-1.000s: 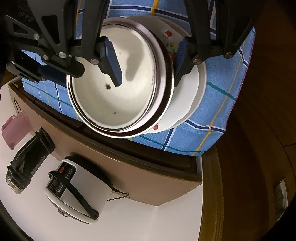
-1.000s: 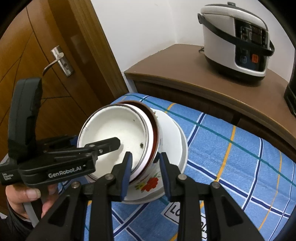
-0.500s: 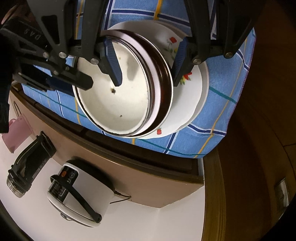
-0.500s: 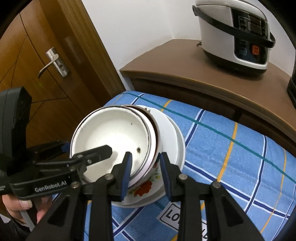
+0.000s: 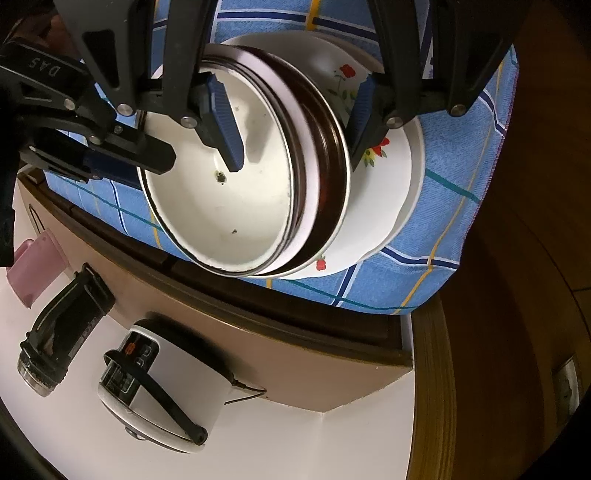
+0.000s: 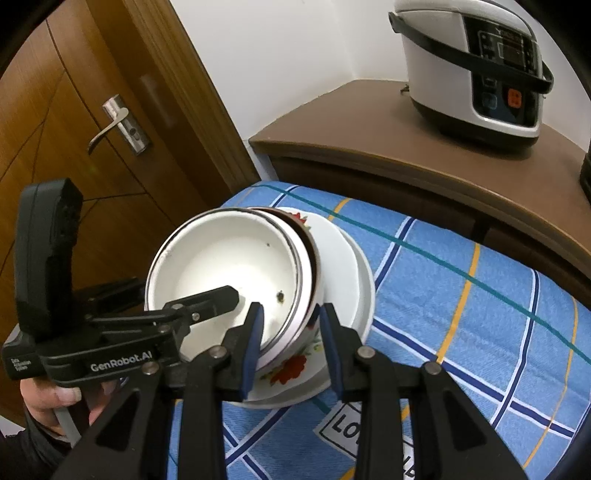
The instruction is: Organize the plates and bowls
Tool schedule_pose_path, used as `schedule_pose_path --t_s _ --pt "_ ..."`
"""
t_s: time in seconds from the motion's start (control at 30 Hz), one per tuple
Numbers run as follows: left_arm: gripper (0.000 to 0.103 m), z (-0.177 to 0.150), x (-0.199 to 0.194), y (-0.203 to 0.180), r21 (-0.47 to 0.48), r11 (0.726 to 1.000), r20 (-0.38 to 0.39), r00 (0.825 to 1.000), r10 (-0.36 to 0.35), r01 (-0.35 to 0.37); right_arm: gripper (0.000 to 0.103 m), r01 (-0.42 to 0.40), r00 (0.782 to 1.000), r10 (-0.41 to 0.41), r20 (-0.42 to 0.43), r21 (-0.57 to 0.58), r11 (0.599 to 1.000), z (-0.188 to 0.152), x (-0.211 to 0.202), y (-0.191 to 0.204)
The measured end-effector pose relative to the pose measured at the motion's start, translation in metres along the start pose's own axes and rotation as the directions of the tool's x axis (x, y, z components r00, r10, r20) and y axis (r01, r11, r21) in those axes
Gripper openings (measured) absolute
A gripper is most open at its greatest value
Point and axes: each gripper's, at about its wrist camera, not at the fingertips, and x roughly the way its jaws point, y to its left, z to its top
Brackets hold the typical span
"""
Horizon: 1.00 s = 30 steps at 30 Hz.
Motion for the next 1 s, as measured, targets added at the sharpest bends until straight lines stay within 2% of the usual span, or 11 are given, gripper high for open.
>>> schedule_pose_path --t_s 0.17,0.23,0.3,0.37,0.5,0.63,0.7,0.8,1.0 --pt "0.059 -0.002 -0.012 -0.007 0.032 0.998 0.059 0.997 0.049 -0.051 0.034 0.007 0.999 -0.006 0.047 -0.024 1.000 -0.005 -0.012 0.002" --pt "0.063 -0.002 -0.019 -0.008 0.034 0.996 0.097 0.992 0.083 -0.087 0.046 0.037 0.996 -0.033 0.084 -0.038 0.999 -0.008 -0.023 0.003" --pt "0.067 -0.003 -0.032 -0.012 0.041 0.990 0.170 0.977 0.128 -0.137 0.057 0.080 0.987 -0.073 0.144 -0.046 0.996 -0.012 -0.038 0.001" --pt "0.068 -0.004 -0.041 -0.019 0.055 0.986 0.215 0.967 0.139 -0.154 0.058 0.125 0.975 -0.114 0.189 -0.048 0.991 -0.016 -0.049 -0.002" --pt "0.068 -0.007 -0.056 -0.040 0.101 0.983 0.294 0.949 0.117 -0.153 0.062 0.214 0.932 -0.196 0.304 -0.029 0.976 -0.024 -0.074 -0.009" --pt "0.068 -0.008 -0.065 -0.058 0.135 0.981 0.350 0.933 0.083 -0.138 0.071 0.262 0.887 -0.234 0.398 -0.018 0.965 -0.029 -0.096 -0.014" --pt "0.068 -0.007 -0.066 -0.064 0.144 0.982 0.361 0.930 0.067 -0.126 0.074 0.279 0.872 -0.247 0.423 -0.015 0.960 -0.031 -0.103 -0.016" --pt "0.068 -0.005 -0.063 -0.072 0.147 0.982 0.363 0.930 0.058 -0.119 0.080 0.295 0.855 -0.258 0.450 -0.012 0.955 -0.032 -0.111 -0.019" --pt "0.068 -0.006 -0.057 -0.094 0.165 0.980 0.358 0.932 0.045 -0.111 0.084 0.295 0.834 -0.268 0.483 0.019 0.955 -0.035 -0.123 -0.032"
